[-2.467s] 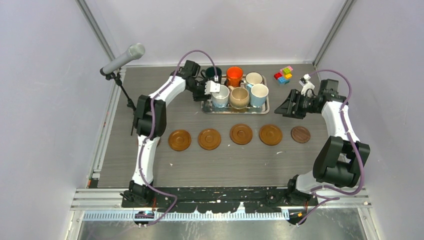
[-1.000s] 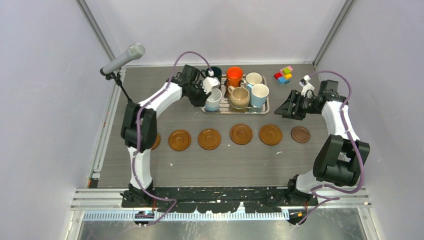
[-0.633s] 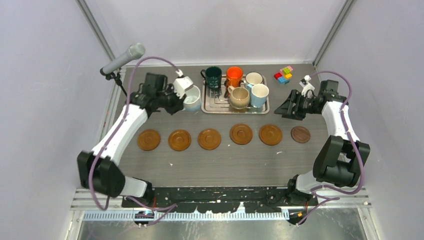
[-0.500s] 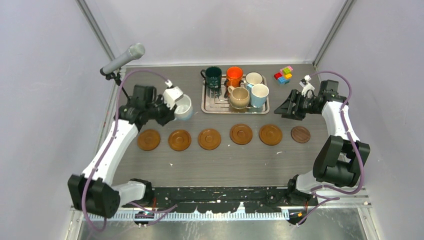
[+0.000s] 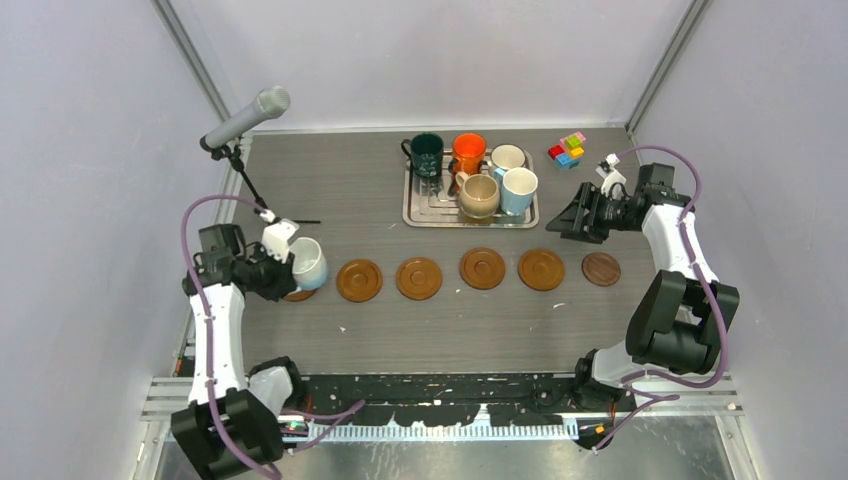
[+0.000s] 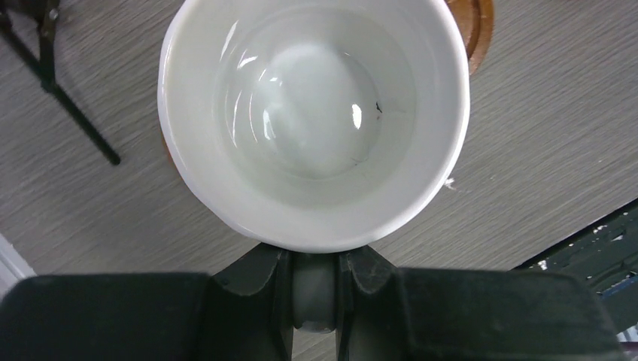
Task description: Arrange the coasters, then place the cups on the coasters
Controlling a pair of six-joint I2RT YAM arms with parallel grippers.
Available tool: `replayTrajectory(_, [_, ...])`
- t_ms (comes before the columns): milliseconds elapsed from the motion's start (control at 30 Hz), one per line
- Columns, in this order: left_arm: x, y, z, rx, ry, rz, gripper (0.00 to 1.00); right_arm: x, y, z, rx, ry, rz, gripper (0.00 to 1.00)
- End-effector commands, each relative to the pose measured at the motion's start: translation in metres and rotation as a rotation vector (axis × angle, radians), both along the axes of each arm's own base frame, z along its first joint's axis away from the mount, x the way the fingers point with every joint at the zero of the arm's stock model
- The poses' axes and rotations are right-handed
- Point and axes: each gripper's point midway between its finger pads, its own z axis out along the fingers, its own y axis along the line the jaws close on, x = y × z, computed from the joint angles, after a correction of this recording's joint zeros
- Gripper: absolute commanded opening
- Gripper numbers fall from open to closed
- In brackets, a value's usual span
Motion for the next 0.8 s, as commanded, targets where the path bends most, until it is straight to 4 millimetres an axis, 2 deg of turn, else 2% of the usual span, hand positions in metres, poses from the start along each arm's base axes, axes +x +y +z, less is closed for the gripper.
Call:
replayTrajectory(0, [0.005, 0.008, 0.016, -0.041, -0.152, -0.042, 0.0, -0.001, 0.004, 0.01, 0.005, -0.049, 0.023, 0.63])
replayTrajectory(167, [0.006, 0.029, 0.002, -0.003, -0.183, 0.001, 0.0, -0.001, 0.004, 0.008, 0.008, -0.044, 0.023, 0.63])
replayTrajectory(367, [0.009, 0.037, -0.015, 0.0, -0.175, 0.015, 0.0, -0.001, 0.004, 0.008, 0.008, -0.043, 0.022, 0.63])
replayTrajectory(567, [0.022, 0.051, -0.025, 0.019, -0.183, 0.041, 0.0, -0.002, 0.005, 0.007, 0.012, -0.039, 0.023, 0.63])
replayTrajectory(767, [0.023, 0.056, -0.035, 0.048, -0.19, 0.042, 0.0, -0.002, 0.004, 0.007, 0.008, -0.042, 0.021, 0.63])
